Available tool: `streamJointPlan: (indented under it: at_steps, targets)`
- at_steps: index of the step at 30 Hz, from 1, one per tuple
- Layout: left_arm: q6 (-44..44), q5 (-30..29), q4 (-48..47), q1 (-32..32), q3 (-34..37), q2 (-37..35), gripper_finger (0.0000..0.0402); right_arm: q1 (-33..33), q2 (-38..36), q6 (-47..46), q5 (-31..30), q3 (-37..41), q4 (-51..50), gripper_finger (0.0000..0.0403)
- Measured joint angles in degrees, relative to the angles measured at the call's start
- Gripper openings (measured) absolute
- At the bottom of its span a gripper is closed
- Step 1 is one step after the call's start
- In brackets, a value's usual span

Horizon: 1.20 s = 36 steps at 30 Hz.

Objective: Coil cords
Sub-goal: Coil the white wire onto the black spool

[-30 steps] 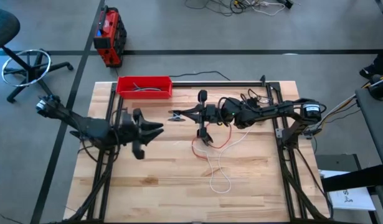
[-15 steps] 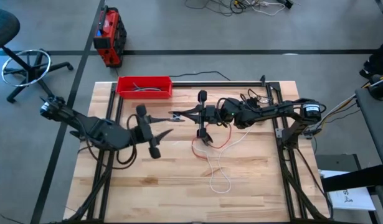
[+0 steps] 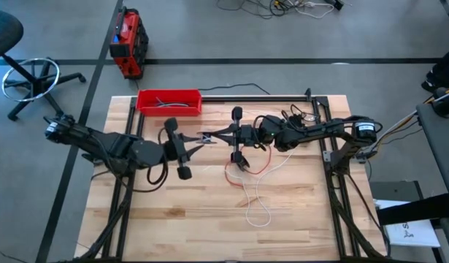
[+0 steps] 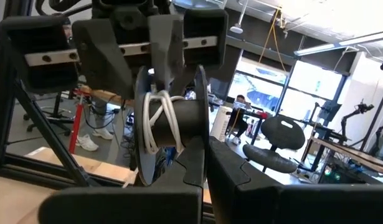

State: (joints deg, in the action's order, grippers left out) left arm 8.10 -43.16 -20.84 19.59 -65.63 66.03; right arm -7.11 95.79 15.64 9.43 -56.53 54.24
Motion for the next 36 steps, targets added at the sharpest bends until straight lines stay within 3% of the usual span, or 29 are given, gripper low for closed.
streamJointPlan:
  at_steps: [9,15,21,26,31,36]
  targets:
    - [0.58,1.71,-0.74,-0.02,0.05,2.8,0.0006,0.16,0.02,1.4,0.39,0.02,-1.24,0.0]
    - [6.21,1.7,-2.44,0.13,0.03,3.97,0.0002,0.37,0.02,1.62,0.2,0.04,-3.3,0.0]
    - [11.19,2.06,-3.26,1.27,0.03,3.95,0.0001,0.63,-1.92,-9.79,0.15,0.04,-9.16,0.0019]
    - [16.83,2.01,-3.46,3.24,0.03,3.88,0.0,0.74,-7.73,-13.74,0.49,-0.23,-21.27,0.0056]
    - [19.85,0.49,-4.26,5.77,0.07,4.05,0.0,0.53,-16.0,-15.64,-0.51,-2.69,-42.49,0.0098]
    - [24.42,-4.87,-4.76,9.19,0.09,5.97,0.0,0.62,-21.78,-29.23,0.12,-5.23,-62.37,0.0126]
